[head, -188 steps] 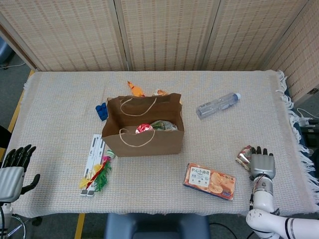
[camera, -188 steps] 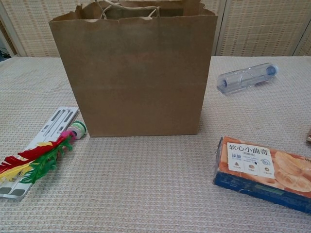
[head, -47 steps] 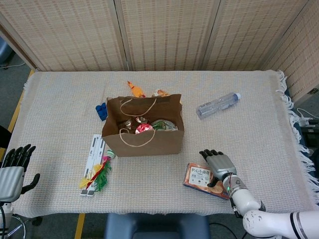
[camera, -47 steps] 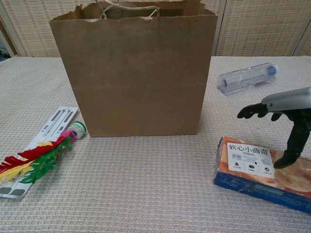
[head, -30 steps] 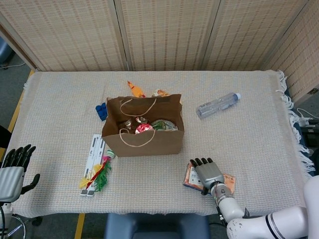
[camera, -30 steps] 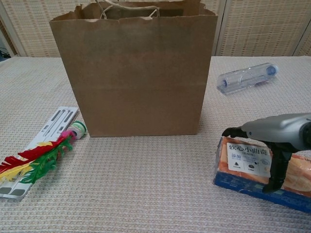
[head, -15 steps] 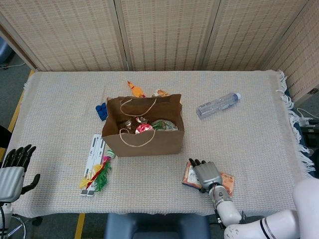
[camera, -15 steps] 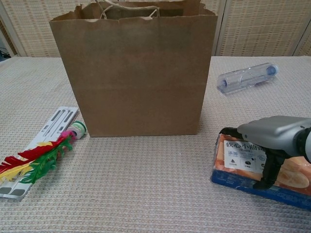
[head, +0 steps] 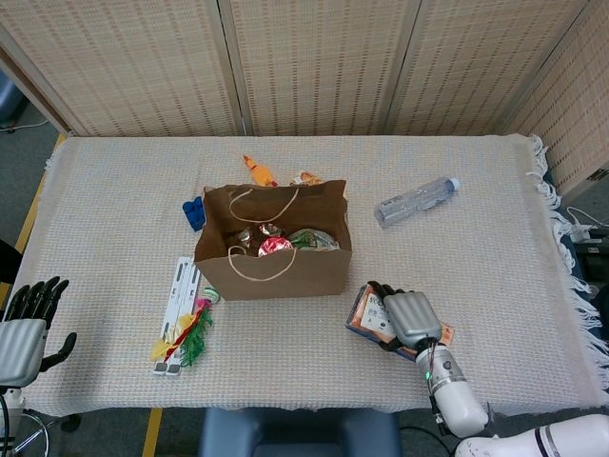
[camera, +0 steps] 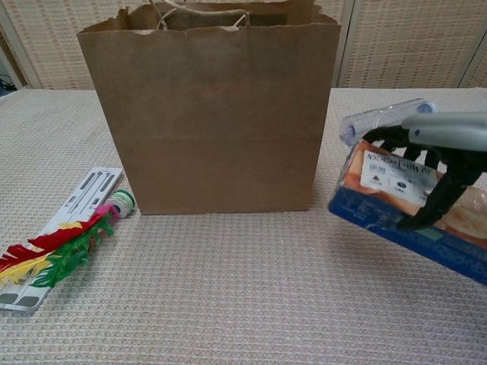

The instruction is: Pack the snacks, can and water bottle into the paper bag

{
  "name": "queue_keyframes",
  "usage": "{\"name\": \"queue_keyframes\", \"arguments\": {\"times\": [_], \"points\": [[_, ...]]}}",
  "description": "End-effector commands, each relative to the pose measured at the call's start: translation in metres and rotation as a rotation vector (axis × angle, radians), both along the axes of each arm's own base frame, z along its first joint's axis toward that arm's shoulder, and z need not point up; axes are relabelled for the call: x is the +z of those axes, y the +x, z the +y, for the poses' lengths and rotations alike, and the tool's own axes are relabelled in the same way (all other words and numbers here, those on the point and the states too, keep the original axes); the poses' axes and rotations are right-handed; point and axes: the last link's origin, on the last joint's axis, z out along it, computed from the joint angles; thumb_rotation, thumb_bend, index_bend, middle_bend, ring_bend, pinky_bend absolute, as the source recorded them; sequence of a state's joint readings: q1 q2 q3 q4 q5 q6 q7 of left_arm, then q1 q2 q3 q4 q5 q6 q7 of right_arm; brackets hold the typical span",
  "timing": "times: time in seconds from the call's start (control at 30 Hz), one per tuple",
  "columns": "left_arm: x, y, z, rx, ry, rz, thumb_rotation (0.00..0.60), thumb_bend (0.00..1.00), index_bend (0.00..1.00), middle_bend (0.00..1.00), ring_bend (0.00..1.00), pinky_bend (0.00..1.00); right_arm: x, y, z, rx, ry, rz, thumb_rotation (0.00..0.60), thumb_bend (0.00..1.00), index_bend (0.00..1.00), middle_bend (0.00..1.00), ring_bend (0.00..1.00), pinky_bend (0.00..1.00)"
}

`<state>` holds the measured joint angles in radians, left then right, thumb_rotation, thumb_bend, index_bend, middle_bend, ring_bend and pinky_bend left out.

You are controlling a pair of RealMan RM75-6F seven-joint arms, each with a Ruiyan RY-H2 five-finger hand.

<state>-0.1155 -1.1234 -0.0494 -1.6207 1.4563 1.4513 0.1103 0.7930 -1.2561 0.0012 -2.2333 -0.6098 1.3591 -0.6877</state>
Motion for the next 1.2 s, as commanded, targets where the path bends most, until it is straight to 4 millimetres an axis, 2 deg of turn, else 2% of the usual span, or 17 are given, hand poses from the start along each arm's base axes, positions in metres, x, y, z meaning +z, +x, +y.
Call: {"name": "queue_keyframes", "arguments": {"times": [0.03, 0.1, 0.27, 0.43, 0.53, 0.67, 0.8, 0.97, 1.2], "points": [[0.0, 0.0, 0.0, 0.0, 0.0, 0.0, 0.6, 0.37, 0.0, 0.0, 0.0, 0.0, 0.045, 0.021, -0.007, 0.024, -0.129, -0.172, 0.6, 0.41, 0.3, 0.39, 0.48, 0.73], [0.0, 0.0, 0.0, 0.0, 0.0, 0.0, 0.6, 0.37, 0.0, 0.0, 0.0, 0.0, 0.066, 0.031, -0.012, 0.061, -0.198, -0.233, 0.6, 0.41, 0.31, 0.39, 0.48, 0.73], [0.0, 0.0, 0.0, 0.001, 0.0, 0.0, 0.6, 0.37, 0.0, 0.0, 0.0, 0.0, 0.098, 0.06, -0.028, 0.174, -0.333, -0.374, 0.6, 0.41, 0.32, 0.39, 0.48, 0.72], [0.0, 0.0, 0.0, 0.001, 0.0, 0.0, 0.6, 0.37, 0.0, 0.0, 0.0, 0.0, 0.121, 0.115, -0.042, 0.343, -0.494, -0.442, 0.6, 0.41, 0.33, 0.39, 0.47, 0.7], [0.0, 0.0, 0.0, 0.002, 0.0, -0.001, 0.6, 0.37, 0.0, 0.0, 0.0, 0.0, 0.122, 0.147, -0.051, 0.415, -0.56, -0.481, 0.6, 0.41, 0.33, 0.39, 0.47, 0.69], [0.0, 0.0, 0.0, 0.001, 0.0, -0.001, 0.6, 0.37, 0.0, 0.0, 0.0, 0.0, 0.11, 0.191, -0.062, 0.485, -0.627, -0.524, 0.6, 0.4, 0.33, 0.39, 0.46, 0.69], [0.0, -0.001, 0.0, 0.0, -0.002, -0.005, 0.6, 0.37, 0.0, 0.0, 0.0, 0.0, 0.083, 0.223, -0.07, 0.505, -0.637, -0.521, 0.6, 0.4, 0.32, 0.39, 0.46, 0.68], [0.001, -0.001, 0.0, -0.001, -0.003, -0.007, 0.6, 0.37, 0.0, 0.0, 0.0, 0.0, 0.048, 0.234, -0.083, 0.496, -0.63, -0.454, 0.6, 0.41, 0.31, 0.39, 0.46, 0.68], [0.001, -0.001, 0.001, -0.001, -0.005, -0.011, 0.6, 0.37, 0.0, 0.0, 0.0, 0.0, 0.009, 0.227, -0.095, 0.479, -0.573, -0.365, 0.6, 0.41, 0.27, 0.39, 0.43, 0.64]]}}
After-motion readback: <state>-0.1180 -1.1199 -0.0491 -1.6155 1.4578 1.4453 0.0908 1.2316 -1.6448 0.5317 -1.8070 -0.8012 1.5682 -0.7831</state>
